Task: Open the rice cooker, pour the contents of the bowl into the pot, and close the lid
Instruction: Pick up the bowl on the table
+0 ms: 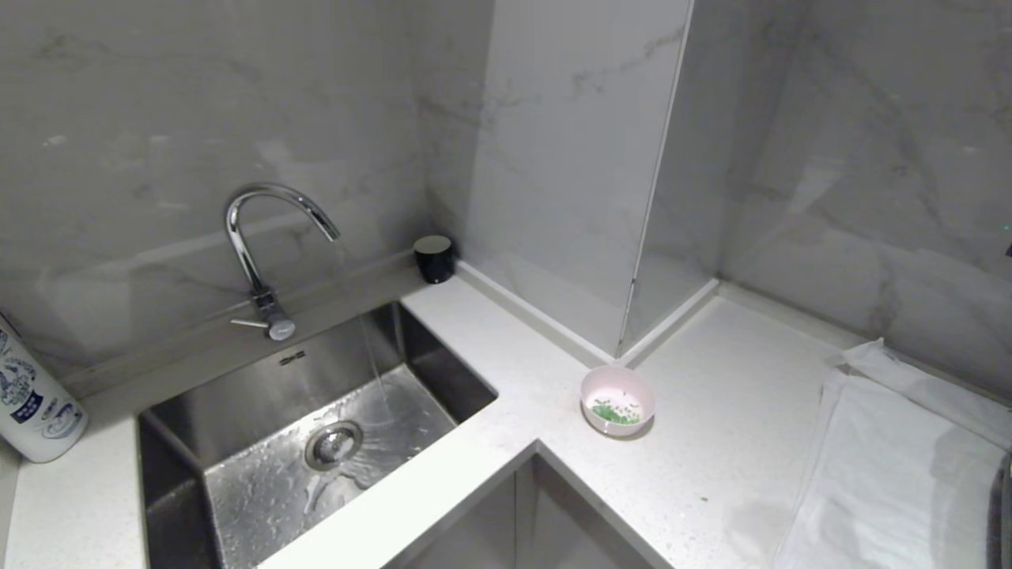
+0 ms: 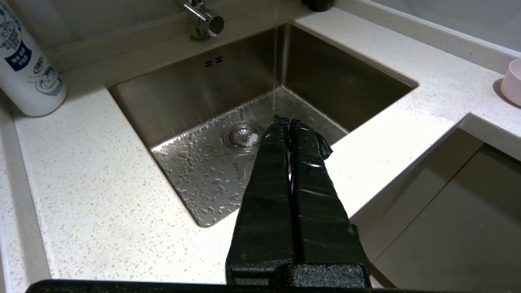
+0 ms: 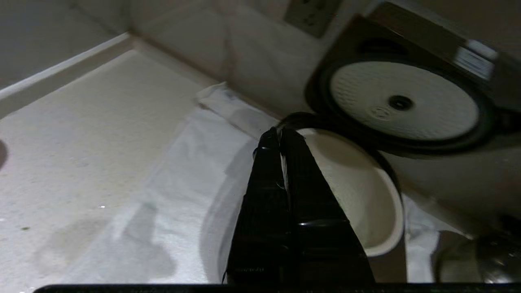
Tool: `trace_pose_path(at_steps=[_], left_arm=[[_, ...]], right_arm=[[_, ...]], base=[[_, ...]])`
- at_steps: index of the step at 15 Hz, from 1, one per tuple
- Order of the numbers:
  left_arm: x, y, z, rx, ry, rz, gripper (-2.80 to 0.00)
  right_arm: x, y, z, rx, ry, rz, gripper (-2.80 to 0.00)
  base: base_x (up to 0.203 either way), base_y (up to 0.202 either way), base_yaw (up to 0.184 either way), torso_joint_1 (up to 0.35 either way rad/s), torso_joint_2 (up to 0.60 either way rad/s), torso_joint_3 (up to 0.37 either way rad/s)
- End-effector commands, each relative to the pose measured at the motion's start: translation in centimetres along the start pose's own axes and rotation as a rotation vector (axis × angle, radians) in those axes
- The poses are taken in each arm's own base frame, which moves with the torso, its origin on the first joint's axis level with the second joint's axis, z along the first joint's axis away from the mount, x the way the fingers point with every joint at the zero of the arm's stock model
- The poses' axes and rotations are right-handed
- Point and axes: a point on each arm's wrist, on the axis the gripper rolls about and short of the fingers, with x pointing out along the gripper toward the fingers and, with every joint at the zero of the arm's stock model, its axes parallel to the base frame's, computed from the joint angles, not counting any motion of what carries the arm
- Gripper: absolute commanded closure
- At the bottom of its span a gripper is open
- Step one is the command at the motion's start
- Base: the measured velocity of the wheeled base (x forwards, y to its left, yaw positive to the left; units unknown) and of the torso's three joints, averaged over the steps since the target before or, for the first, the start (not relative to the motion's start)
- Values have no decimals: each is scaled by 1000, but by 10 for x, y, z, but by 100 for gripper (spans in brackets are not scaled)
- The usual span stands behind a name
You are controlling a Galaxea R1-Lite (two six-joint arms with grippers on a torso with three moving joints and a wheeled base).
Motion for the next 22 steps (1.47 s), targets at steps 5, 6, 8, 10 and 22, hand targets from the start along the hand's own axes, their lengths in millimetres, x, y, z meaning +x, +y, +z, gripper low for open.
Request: trace_pose_path(at_steps=[5, 6, 8, 10, 22], left_arm=[[0, 0, 0, -1, -2, 1, 0], [0, 0, 0, -1, -2, 1, 0], [0, 0, 0, 0, -2, 1, 0], [0, 0, 0, -1, -2, 1, 0], [40, -4, 66, 70, 62, -200, 0]], right_arm=[[-68, -15, -74, 108, -311, 62, 0], [-72, -13, -86, 122, -356, 120, 0], [-56, 5, -111, 147, -300, 234, 0], [-37, 25, -135, 159, -193, 365, 0], [-7, 56, -173, 217, -178, 513, 0]], base=[[0, 0, 0, 0, 0, 0], [0, 0, 0, 0, 0, 0], [0, 0, 0, 0, 0, 0], [0, 0, 0, 0, 0, 0], [0, 0, 0, 0, 0, 0]])
